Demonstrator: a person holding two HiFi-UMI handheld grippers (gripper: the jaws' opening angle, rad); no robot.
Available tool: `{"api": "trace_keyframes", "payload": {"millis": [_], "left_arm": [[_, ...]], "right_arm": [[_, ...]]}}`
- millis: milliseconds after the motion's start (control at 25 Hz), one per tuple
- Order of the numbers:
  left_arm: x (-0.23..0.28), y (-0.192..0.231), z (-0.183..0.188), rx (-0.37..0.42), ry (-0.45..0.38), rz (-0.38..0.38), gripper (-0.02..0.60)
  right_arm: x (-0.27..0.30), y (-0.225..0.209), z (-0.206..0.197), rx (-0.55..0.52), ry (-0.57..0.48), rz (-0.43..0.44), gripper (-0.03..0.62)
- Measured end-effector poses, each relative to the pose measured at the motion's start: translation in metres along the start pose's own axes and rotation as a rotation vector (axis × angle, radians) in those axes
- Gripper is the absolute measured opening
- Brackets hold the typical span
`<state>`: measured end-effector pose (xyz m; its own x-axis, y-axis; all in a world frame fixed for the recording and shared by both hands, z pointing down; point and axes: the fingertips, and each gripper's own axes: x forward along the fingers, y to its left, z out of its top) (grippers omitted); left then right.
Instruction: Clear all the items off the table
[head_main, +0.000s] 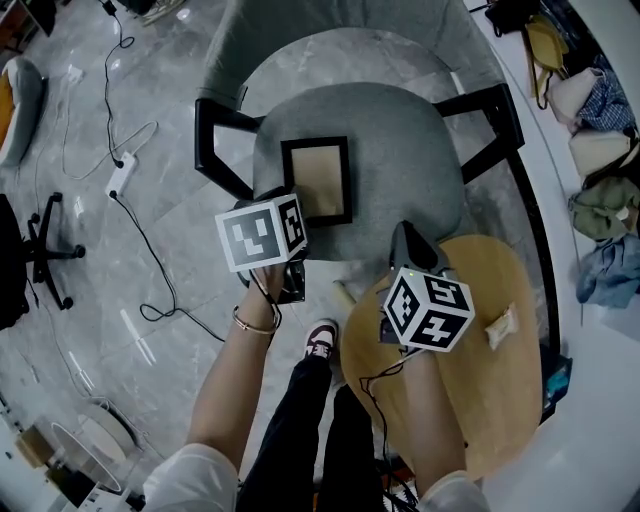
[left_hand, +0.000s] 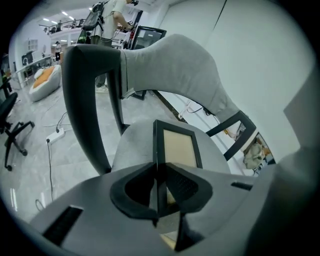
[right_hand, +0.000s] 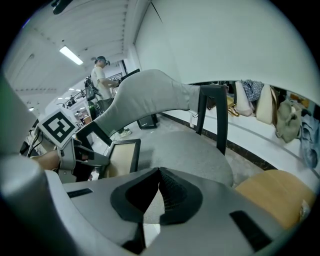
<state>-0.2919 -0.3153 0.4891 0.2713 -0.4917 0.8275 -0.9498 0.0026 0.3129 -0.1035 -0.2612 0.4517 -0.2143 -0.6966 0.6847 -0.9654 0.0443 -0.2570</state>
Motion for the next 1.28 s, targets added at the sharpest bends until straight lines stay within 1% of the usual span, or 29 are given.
{"api": "trace_keyframes", "payload": {"millis": [160, 280, 480, 560, 680, 920, 1080, 1280], "left_arm": [[0.006, 0.009, -0.001, 0.006, 0.009, 0.023, 0.078], [0.012, 0.011, -0.001, 0.048, 0.016, 0.044, 0.081], [0.016, 0.011, 0.004, 0.096, -0.023, 0.071, 0.091], [0.015, 0.013, 0.006, 0.106, -0.027, 0.079, 0.107], [0.012, 0.015, 0.007, 0.123, -0.032, 0.097, 0.107], [0.008, 0.017, 0.004, 0.114, -0.042, 0.112, 0.106], [0.003, 0.013, 0.005, 0.11, -0.077, 0.116, 0.106], [-0.014, -0.001, 0.006, 0.123, -0.105, 0.092, 0.104]], "right_arm": [[0.0, -0.004, -0.006, 0.013, 0.01, -0.008, 0.025], [-0.001, -0.009, -0.009, 0.02, 0.018, -0.017, 0.025], [-0.002, -0.016, -0.011, 0.031, 0.019, -0.027, 0.025], [-0.002, -0.017, -0.012, 0.033, 0.017, -0.03, 0.025], [-0.003, -0.02, -0.014, 0.036, 0.018, -0.035, 0.025], [-0.005, -0.025, -0.016, 0.042, 0.019, -0.045, 0.025], [-0.009, -0.027, -0.017, 0.044, 0.018, -0.047, 0.025], [-0.024, -0.03, -0.016, 0.033, 0.019, -0.053, 0.025]]}}
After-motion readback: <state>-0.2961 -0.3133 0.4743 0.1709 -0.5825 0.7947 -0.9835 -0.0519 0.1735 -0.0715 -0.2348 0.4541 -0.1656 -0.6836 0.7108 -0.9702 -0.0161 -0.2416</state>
